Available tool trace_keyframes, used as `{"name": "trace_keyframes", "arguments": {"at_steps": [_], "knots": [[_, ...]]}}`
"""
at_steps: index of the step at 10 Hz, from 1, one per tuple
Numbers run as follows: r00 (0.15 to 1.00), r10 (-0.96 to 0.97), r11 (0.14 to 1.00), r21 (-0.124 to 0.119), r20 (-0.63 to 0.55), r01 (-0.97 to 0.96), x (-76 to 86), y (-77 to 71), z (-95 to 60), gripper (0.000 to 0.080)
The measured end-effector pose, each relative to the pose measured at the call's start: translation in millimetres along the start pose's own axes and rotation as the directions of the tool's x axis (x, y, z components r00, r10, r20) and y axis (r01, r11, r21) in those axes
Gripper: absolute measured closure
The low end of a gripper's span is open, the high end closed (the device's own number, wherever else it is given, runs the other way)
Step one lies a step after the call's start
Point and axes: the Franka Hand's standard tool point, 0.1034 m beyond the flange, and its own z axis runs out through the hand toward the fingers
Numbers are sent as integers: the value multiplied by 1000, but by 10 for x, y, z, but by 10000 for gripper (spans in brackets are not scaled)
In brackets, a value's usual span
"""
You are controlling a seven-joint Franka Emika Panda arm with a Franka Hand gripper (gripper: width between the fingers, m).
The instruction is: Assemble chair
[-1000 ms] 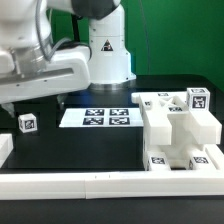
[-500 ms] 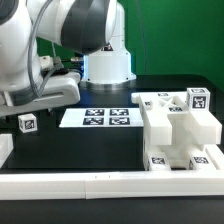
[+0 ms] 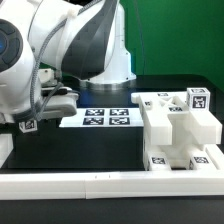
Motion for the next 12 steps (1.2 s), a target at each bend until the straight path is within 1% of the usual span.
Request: {"name": "trace_keyframes", "arguments": {"at_steps": [1,2,3,4,5,6,7,9,11,12], "knots": [[1000,24,1000,1,3,-24,-6,-1,47,151],[998,51,999,6,20,-52,-48,-25,215,151],[998,54,998,13,36,-55,-89,-45,333,151],[998,57,998,15,34,-57,-107,-23,426,151],[997,63,998,20,39,-64,-131,-10,467,151],[997,64,998,20,38,-65,-127,-15,464,173],[997,64,998,20,38,-65,-128,-14,465,173],[997,64,998,20,38,-65,-129,-13,466,519],[997,64,998,20,35,-64,-125,-10,463,520],[998,63,998,15,12,-63,-112,-10,427,520]]}}
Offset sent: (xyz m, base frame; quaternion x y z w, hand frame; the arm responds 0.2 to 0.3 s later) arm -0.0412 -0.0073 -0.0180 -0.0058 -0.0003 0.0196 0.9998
